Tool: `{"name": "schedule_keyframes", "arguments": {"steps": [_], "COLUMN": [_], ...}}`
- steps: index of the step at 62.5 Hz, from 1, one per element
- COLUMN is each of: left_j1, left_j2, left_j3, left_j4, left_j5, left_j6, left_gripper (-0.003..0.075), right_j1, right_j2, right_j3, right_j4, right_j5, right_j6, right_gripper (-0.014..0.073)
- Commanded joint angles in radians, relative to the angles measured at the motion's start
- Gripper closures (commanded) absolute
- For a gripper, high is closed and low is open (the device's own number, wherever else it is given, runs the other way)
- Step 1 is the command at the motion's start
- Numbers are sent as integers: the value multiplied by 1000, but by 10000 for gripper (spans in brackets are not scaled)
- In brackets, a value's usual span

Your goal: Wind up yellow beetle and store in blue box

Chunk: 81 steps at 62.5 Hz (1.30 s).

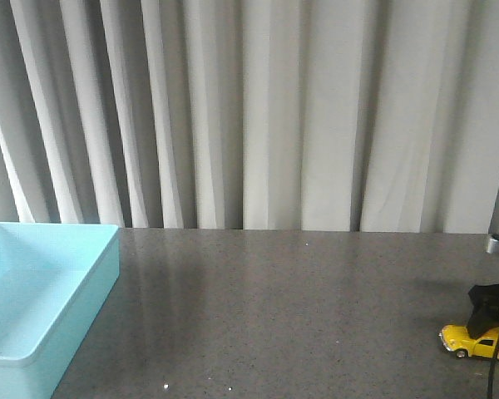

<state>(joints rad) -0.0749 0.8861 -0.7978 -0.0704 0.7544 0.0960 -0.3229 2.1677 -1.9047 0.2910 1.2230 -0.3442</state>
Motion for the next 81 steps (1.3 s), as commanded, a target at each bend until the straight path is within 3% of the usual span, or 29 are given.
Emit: {"name": "schedule_keyframes", "arguments": {"steps": [1,18,35,60,81], "left_j1": [-6,-6,-6,-6,-6], "left_j2": [-4,-4,-4,-4,-4], "left_j3": [-30,-30,-30,-30,-30], "left_j4": [-9,-6,-5,-7,-6], "left_j5": [-54,-62,-61,-65,-79], "left_j6": [-3,-3,-3,-3,4], "left_gripper": [185,185,185,185,185], "right_j1": [-9,0,122,389,433], "right_j2": [-78,-243,-420,-869,-1185], "right_j3": [-20,-17,23,635,1012], "right_j4": [35,97,-2,-20,-22], "right_j5": [-28,7,-36,-394,-444], "right_j6": [-37,-20,119,178,201], "right_gripper": [33,33,36,96,104]}}
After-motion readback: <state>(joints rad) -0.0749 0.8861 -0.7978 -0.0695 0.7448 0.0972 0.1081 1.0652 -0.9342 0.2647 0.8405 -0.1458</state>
